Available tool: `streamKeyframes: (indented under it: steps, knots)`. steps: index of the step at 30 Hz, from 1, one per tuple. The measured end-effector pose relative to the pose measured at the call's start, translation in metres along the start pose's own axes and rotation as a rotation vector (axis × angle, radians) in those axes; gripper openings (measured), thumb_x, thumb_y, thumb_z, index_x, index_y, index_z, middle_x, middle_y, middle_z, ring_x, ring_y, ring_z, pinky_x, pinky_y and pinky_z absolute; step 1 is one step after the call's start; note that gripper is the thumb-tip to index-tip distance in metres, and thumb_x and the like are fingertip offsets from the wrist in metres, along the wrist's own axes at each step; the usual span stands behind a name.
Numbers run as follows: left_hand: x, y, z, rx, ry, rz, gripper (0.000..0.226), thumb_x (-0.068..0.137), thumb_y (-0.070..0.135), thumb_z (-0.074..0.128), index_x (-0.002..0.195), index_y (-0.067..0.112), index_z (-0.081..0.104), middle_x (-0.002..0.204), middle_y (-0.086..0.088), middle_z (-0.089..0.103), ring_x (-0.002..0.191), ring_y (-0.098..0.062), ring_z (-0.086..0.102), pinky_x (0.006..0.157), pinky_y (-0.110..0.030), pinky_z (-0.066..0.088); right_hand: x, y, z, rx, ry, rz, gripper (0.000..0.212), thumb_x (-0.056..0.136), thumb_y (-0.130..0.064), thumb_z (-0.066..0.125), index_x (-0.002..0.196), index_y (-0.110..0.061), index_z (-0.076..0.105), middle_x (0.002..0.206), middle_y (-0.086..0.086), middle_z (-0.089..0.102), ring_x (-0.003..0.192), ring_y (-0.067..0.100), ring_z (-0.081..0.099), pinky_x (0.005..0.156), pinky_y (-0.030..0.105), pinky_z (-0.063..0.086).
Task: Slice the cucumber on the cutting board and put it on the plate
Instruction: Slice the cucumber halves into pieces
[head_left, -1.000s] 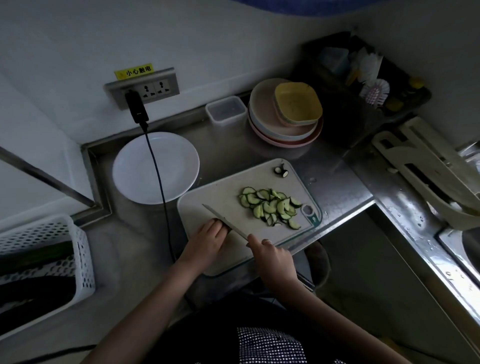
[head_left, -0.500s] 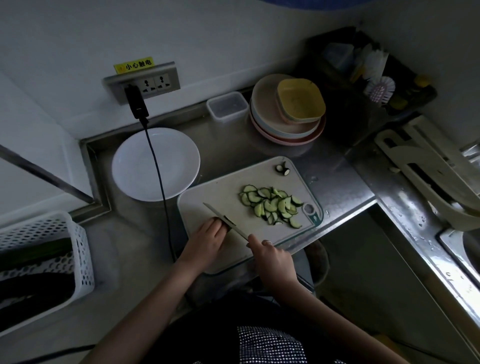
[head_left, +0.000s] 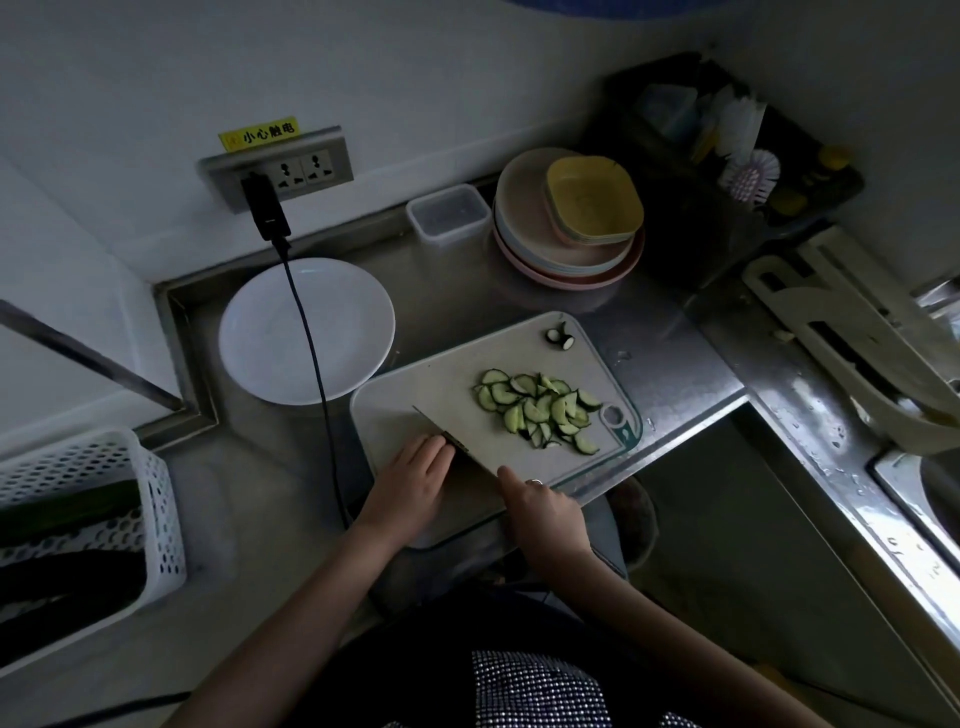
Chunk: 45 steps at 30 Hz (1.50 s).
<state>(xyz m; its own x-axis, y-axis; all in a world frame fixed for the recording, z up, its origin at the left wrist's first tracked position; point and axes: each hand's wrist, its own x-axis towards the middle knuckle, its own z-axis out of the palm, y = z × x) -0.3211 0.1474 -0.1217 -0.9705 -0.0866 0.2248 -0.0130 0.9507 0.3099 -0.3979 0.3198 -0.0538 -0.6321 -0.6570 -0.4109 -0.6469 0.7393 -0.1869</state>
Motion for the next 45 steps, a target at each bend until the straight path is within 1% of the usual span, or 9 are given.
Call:
streamKeyframes:
  steps: [3, 7, 11, 14, 20, 31, 38, 42, 45]
  knots:
    - [0.0, 0.0, -0.001, -0.028, -0.025, -0.021, 0.038, 0.077, 0.013, 0.041, 0.114, 0.007, 0.049, 0.108, -0.012, 0.057, 0.101, -0.027, 0.05, 0.076, -0.036, 0.054, -0.001, -0.002, -0.001, 0.125, 0.084, 0.031, 0.011, 0.1, -0.025, 0.037, 0.109, -0.019, 0.038, 0.093, 0.011, 0.064, 0.084, 0.034, 0.064, 0.059, 0.035, 0.04]
    - [0.0, 0.001, -0.005, -0.049, 0.007, -0.014, 0.036, 0.081, 0.014, 0.041, 0.116, 0.01, 0.047, 0.112, -0.006, 0.049, 0.103, -0.023, 0.047, 0.078, -0.033, 0.052, -0.004, -0.002, -0.005, 0.238, 0.221, 0.071, 0.017, 0.101, -0.036, 0.034, 0.097, -0.02, 0.038, 0.082, 0.009, 0.062, 0.073, 0.033, 0.061, 0.053, 0.034, 0.041]
    - [0.001, 0.002, -0.007, -0.052, 0.034, 0.01, 0.033, 0.08, 0.012, 0.042, 0.112, 0.005, 0.047, 0.104, -0.013, 0.056, 0.1, -0.025, 0.047, 0.073, -0.035, 0.055, -0.007, -0.006, -0.004, 0.211, 0.19, 0.029, 0.019, 0.101, -0.038, 0.035, 0.098, -0.019, 0.04, 0.084, 0.01, 0.063, 0.075, 0.034, 0.062, 0.057, 0.034, 0.042]
    - [-0.001, 0.001, -0.007, -0.03, 0.034, 0.007, 0.033, 0.078, 0.009, 0.043, 0.108, -0.001, 0.055, 0.107, -0.013, 0.05, 0.1, -0.027, 0.047, 0.072, -0.038, 0.056, -0.007, -0.007, 0.0, 0.183, 0.149, 0.008, 0.02, 0.101, -0.037, 0.035, 0.101, -0.018, 0.04, 0.089, 0.011, 0.065, 0.079, 0.035, 0.063, 0.058, 0.034, 0.04]
    - [-0.001, 0.003, -0.009, 0.004, 0.01, -0.016, 0.042, 0.072, 0.008, 0.038, 0.102, -0.004, 0.064, 0.1, -0.017, 0.061, 0.1, -0.027, 0.047, 0.076, -0.038, 0.056, -0.006, -0.006, 0.001, 0.133, 0.113, -0.011, 0.018, 0.102, -0.036, 0.034, 0.104, -0.018, 0.038, 0.093, 0.011, 0.065, 0.081, 0.035, 0.064, 0.057, 0.033, 0.037]
    - [-0.002, 0.003, -0.01, 0.006, -0.015, -0.044, 0.038, 0.077, 0.012, 0.04, 0.101, 0.0, 0.066, 0.104, -0.014, 0.063, 0.102, -0.025, 0.046, 0.08, -0.035, 0.05, -0.003, -0.002, 0.009, 0.048, 0.011, 0.017, 0.018, 0.098, -0.016, 0.039, 0.115, -0.02, 0.034, 0.098, 0.009, 0.063, 0.087, 0.034, 0.064, 0.062, 0.038, 0.044]
    - [-0.001, 0.003, -0.011, -0.003, -0.007, -0.032, 0.035, 0.077, 0.011, 0.042, 0.1, -0.001, 0.066, 0.104, -0.014, 0.061, 0.101, -0.025, 0.047, 0.073, -0.035, 0.054, -0.004, -0.005, 0.004, 0.058, 0.049, 0.018, 0.013, 0.101, -0.023, 0.036, 0.114, -0.02, 0.035, 0.099, 0.008, 0.064, 0.088, 0.033, 0.064, 0.061, 0.037, 0.043]
    - [-0.004, -0.001, -0.006, -0.021, -0.019, -0.014, 0.039, 0.077, 0.009, 0.04, 0.112, 0.004, 0.056, 0.111, -0.01, 0.051, 0.102, -0.026, 0.047, 0.074, -0.037, 0.055, -0.008, -0.004, -0.006, 0.058, 0.143, 0.039, 0.015, 0.101, -0.025, 0.037, 0.116, -0.021, 0.036, 0.097, 0.006, 0.065, 0.084, 0.032, 0.065, 0.058, 0.034, 0.039]
    - [-0.005, -0.001, -0.006, -0.002, 0.0, 0.003, 0.038, 0.08, 0.009, 0.041, 0.113, 0.002, 0.059, 0.107, -0.013, 0.058, 0.101, -0.026, 0.047, 0.075, -0.037, 0.056, -0.011, -0.006, -0.008, 0.061, 0.137, -0.005, 0.015, 0.103, -0.029, 0.034, 0.113, -0.019, 0.037, 0.094, 0.008, 0.064, 0.08, 0.032, 0.064, 0.055, 0.033, 0.038]
